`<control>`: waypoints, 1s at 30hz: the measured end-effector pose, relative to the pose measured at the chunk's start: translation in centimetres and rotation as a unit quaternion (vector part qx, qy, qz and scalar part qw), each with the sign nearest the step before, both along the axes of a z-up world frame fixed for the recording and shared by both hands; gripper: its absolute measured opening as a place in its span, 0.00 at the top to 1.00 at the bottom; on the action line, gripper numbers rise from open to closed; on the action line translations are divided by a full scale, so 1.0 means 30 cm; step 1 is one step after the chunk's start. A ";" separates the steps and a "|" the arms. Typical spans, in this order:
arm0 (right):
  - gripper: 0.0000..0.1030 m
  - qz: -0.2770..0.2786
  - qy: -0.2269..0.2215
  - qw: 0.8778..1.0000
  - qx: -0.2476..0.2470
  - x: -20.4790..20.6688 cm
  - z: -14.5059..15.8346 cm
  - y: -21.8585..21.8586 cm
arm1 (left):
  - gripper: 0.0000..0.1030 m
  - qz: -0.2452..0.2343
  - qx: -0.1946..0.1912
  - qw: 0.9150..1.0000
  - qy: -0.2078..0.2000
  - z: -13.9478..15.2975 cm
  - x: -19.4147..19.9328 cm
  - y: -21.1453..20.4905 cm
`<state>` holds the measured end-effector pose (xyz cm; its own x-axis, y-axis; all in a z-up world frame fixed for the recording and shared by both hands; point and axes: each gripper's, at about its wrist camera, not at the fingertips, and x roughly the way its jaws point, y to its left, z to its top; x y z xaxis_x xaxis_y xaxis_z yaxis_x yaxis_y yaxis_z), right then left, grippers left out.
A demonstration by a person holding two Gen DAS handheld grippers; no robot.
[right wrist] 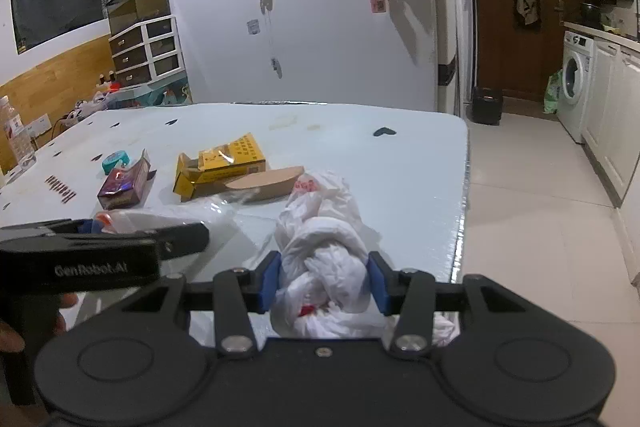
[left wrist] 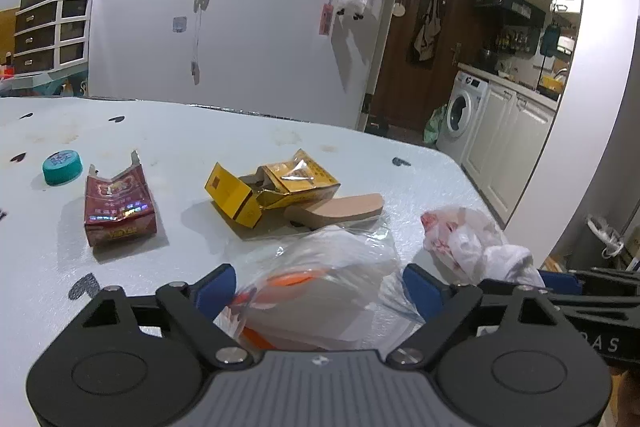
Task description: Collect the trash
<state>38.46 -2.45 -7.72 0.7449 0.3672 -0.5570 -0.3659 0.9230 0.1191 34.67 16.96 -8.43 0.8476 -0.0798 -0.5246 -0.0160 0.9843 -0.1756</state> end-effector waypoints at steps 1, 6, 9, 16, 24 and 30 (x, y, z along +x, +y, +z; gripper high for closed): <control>0.54 -0.001 0.000 1.000 0.000 -0.010 0.005 -0.009 | 0.15 0.000 -0.001 1.000 -0.001 0.001 -0.009 -0.003; 0.54 -0.011 -0.009 1.000 0.002 -0.071 0.050 -0.064 | 0.24 0.017 0.003 1.000 -0.010 0.026 -0.068 -0.020; 0.54 -0.016 -0.016 1.000 0.006 -0.116 0.071 -0.109 | 0.24 0.022 -0.011 1.000 -0.018 0.045 -0.130 -0.030; 0.54 -0.028 -0.017 0.999 0.022 -0.221 0.096 -0.204 | 0.26 0.028 -0.007 0.999 -0.019 0.065 -0.263 -0.080; 0.54 -0.046 -0.028 0.998 0.032 -0.355 0.128 -0.331 | 0.27 0.003 0.014 0.999 -0.041 0.136 -0.398 -0.231; 0.54 -0.070 -0.039 0.996 0.031 -0.449 0.151 -0.467 | 0.28 -0.021 0.013 0.998 -0.061 0.177 -0.473 -0.360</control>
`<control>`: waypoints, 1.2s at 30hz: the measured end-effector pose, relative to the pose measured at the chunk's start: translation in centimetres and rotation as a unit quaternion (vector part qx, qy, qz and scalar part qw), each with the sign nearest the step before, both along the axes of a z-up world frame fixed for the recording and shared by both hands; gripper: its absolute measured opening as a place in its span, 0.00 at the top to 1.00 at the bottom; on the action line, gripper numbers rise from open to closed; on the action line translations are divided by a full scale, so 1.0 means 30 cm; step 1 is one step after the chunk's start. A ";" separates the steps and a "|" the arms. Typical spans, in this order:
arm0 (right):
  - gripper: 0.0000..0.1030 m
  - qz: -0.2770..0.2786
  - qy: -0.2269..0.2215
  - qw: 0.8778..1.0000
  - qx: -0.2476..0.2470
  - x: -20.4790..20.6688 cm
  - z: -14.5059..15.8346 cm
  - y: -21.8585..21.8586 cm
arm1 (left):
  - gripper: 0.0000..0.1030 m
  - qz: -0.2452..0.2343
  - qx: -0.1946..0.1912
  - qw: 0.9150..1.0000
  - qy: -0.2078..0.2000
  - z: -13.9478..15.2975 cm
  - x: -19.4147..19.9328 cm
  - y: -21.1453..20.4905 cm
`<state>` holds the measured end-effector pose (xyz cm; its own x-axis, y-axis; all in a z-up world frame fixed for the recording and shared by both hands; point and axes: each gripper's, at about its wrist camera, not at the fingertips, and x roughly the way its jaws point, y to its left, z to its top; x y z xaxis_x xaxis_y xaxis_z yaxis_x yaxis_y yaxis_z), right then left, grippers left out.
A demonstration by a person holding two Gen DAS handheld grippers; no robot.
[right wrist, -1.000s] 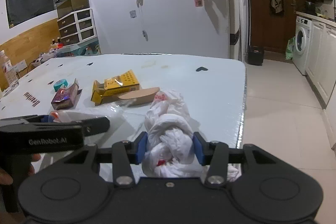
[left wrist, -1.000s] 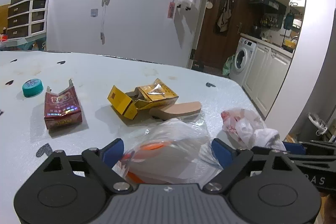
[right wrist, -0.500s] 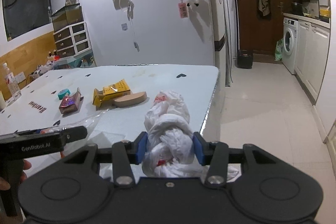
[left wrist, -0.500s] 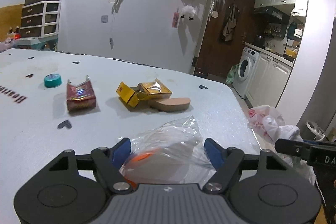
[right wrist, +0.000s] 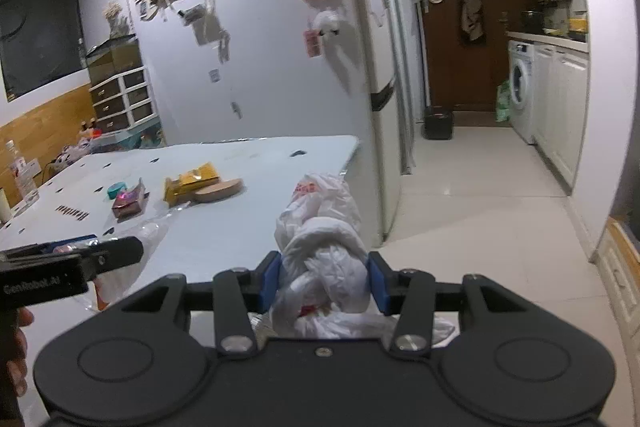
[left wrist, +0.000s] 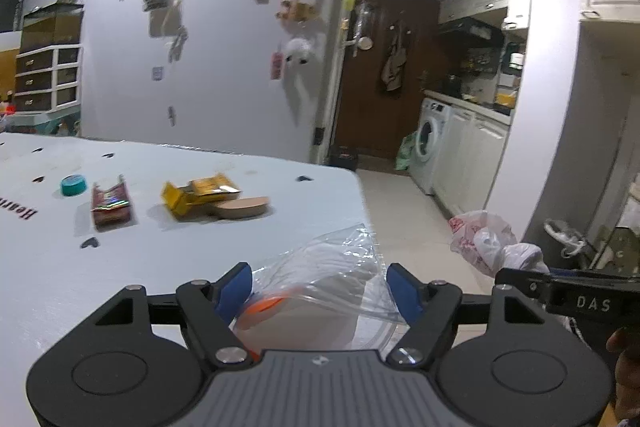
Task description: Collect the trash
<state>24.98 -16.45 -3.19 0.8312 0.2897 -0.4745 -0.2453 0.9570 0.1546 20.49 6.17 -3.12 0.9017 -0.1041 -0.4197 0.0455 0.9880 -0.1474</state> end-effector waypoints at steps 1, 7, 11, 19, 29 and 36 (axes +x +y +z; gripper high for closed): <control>0.54 -0.005 -0.001 1.000 -0.001 -0.015 0.002 -0.022 | 0.28 -0.003 0.000 1.000 -0.001 0.004 -0.009 -0.023; 0.54 -0.034 -0.005 0.999 -0.007 -0.109 0.003 -0.167 | 0.29 -0.032 -0.003 0.999 -0.011 0.009 -0.058 -0.166; 0.54 -0.054 0.001 0.998 -0.010 -0.156 -0.016 -0.260 | 0.29 -0.052 -0.003 0.999 -0.011 -0.006 -0.071 -0.264; 0.54 -0.088 0.035 0.995 -0.011 -0.174 -0.111 -0.417 | 0.47 -0.085 -0.011 0.996 0.025 -0.090 -0.022 -0.430; 0.54 -0.097 0.098 0.990 -0.009 -0.117 -0.315 -0.516 | 0.48 -0.108 -0.003 0.988 0.114 -0.309 0.078 -0.526; 0.54 -0.090 0.159 0.983 -0.018 -0.074 -0.496 -0.540 | 0.48 -0.129 0.027 0.974 0.183 -0.510 0.103 -0.583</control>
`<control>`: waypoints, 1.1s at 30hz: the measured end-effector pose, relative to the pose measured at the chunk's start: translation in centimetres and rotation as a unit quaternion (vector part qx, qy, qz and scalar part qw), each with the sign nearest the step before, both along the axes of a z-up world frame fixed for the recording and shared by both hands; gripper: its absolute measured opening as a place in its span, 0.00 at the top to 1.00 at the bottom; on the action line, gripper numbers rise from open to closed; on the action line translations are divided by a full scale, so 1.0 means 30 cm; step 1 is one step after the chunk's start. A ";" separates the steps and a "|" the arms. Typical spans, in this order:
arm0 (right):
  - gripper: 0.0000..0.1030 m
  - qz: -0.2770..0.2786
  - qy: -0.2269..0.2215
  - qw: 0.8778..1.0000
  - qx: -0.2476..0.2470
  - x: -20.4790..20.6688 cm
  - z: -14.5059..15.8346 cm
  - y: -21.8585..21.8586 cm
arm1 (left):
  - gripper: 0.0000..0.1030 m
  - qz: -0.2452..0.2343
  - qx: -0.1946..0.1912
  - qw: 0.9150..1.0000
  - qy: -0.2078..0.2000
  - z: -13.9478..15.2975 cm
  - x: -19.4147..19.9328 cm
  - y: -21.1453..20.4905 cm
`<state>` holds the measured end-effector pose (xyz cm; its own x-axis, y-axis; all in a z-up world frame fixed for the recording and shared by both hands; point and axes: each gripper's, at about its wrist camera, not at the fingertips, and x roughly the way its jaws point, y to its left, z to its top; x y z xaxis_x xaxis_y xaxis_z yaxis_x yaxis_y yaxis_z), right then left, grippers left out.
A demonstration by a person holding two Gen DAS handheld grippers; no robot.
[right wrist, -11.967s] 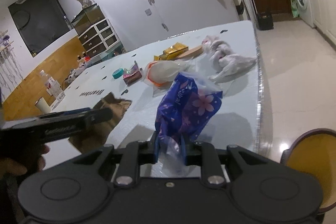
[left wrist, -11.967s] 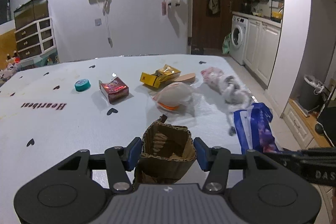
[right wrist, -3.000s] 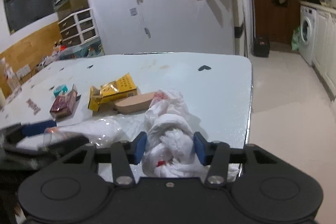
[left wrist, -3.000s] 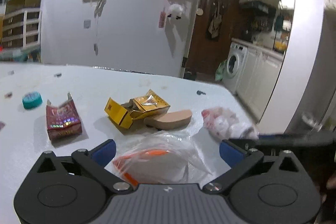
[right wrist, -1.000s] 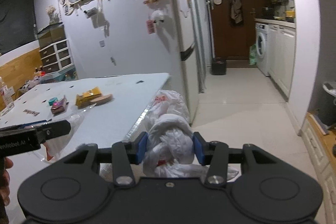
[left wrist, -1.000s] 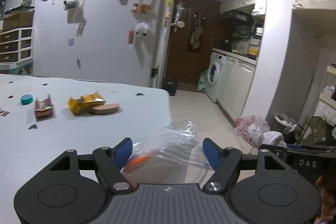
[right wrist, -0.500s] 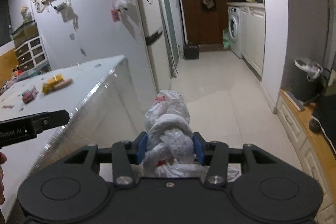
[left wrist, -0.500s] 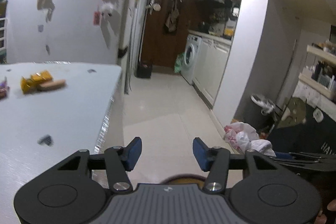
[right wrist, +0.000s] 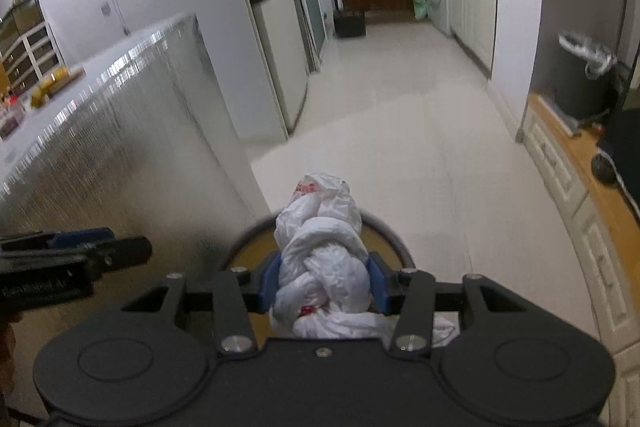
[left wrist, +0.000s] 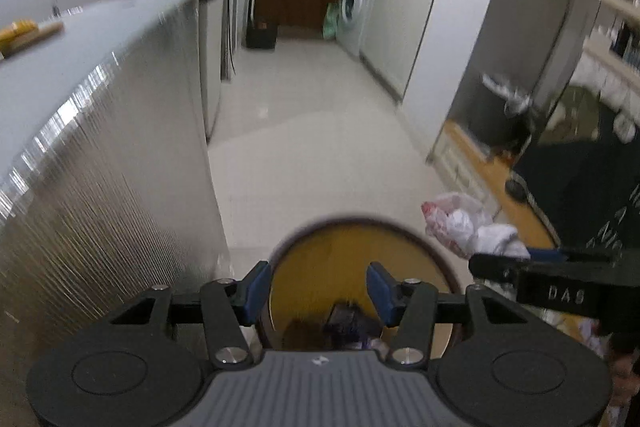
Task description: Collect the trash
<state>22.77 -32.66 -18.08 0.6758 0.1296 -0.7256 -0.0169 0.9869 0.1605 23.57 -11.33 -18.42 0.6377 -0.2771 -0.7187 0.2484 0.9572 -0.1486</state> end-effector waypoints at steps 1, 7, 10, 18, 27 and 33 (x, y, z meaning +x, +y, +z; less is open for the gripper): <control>0.54 0.000 0.008 1.000 -0.002 0.004 -0.023 -0.002 | 0.48 -0.002 0.003 1.000 0.006 -0.021 0.004 -0.003; 0.54 0.002 0.047 0.999 -0.009 0.044 -0.123 -0.016 | 0.48 0.000 0.017 1.000 0.021 -0.101 0.026 -0.012; 0.54 -0.002 0.064 0.998 -0.008 0.079 -0.165 -0.021 | 0.48 0.000 0.026 0.999 0.022 -0.131 0.032 -0.015; 0.54 -0.003 0.104 0.995 0.010 0.169 -0.252 0.012 | 0.41 0.012 0.039 0.998 0.048 -0.232 0.033 -0.006; 0.54 0.014 0.128 0.992 0.004 0.258 -0.321 0.082 | 0.40 0.026 0.073 0.992 0.104 -0.405 0.016 0.054; 0.51 0.021 0.154 0.988 -0.012 0.299 -0.381 0.095 | 0.33 0.022 0.102 0.983 0.152 -0.555 0.044 0.072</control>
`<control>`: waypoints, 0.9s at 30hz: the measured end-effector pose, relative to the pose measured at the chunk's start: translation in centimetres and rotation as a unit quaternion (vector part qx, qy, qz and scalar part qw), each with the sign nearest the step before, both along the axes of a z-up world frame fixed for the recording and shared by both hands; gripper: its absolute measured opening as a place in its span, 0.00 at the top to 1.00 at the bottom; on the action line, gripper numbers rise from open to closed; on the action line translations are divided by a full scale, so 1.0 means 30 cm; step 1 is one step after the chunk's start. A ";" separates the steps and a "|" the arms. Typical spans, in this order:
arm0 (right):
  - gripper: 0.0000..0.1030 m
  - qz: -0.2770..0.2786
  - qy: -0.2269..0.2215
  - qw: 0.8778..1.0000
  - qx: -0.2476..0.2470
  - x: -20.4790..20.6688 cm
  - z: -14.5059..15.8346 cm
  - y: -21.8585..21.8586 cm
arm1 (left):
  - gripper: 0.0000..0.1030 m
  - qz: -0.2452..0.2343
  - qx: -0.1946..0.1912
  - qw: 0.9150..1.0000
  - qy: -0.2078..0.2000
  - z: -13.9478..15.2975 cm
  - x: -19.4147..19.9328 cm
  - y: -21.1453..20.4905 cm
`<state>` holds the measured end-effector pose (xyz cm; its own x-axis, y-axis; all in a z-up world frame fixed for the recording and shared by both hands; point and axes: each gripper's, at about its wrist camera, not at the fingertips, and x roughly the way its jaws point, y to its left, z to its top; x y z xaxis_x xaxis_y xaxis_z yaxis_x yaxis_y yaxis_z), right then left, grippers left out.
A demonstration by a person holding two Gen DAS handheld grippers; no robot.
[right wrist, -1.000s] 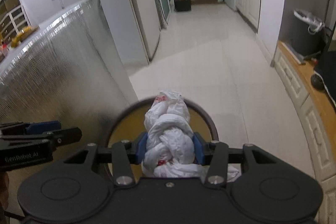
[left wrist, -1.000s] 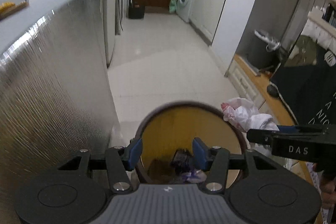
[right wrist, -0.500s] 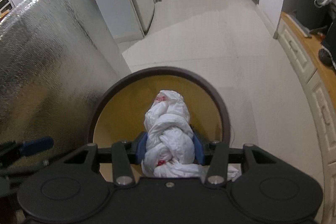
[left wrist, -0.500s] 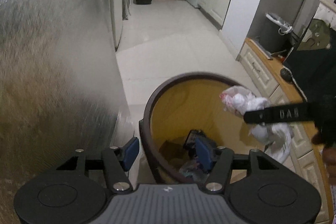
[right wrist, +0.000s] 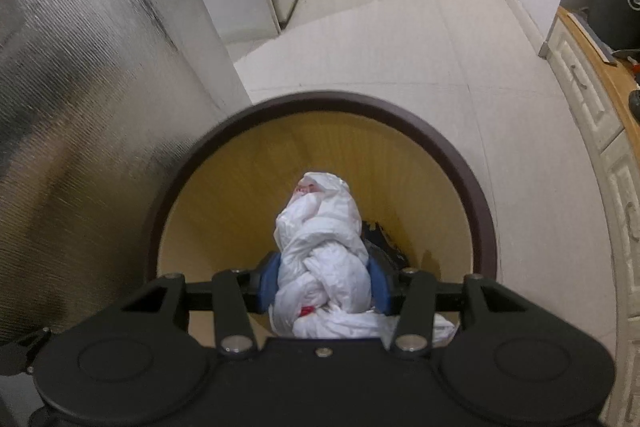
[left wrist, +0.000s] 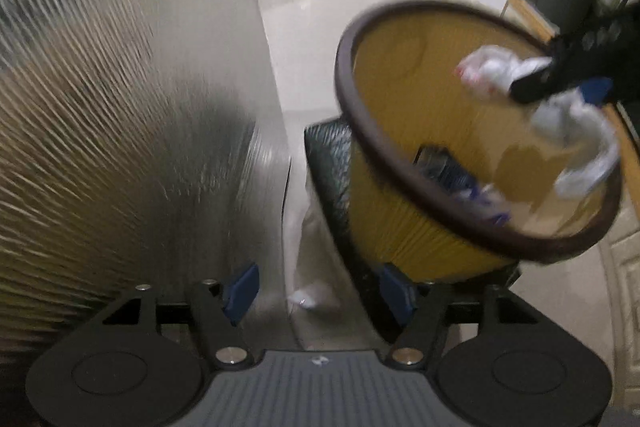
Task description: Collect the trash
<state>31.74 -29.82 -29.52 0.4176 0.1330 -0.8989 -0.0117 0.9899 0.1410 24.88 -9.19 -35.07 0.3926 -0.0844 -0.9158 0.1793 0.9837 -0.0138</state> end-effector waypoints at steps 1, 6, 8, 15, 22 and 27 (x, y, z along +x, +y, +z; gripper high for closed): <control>0.51 0.000 0.005 1.000 -0.001 0.003 -0.006 0.001 | 0.31 -0.002 0.005 1.000 0.005 -0.021 0.003 0.000; 0.38 0.006 0.003 1.000 0.004 0.008 -0.009 -0.004 | 0.21 -0.007 0.013 0.999 0.036 -0.152 0.022 0.001; 0.37 0.009 -0.003 1.000 0.004 0.009 -0.002 -0.002 | 0.19 -0.002 0.014 0.998 0.059 -0.206 0.042 0.000; 0.36 0.015 -0.024 0.999 0.017 -0.010 0.013 0.000 | 0.12 0.018 0.015 0.996 0.085 -0.415 0.118 0.013; 0.25 0.018 -0.038 0.999 0.013 -0.049 -0.012 -0.011 | 0.03 0.032 -0.013 0.995 0.089 -0.670 0.136 0.004; 0.11 0.031 -0.057 0.998 0.009 -0.098 0.004 -0.024 | 0.01 0.045 -0.053 0.993 0.092 -0.786 0.117 0.038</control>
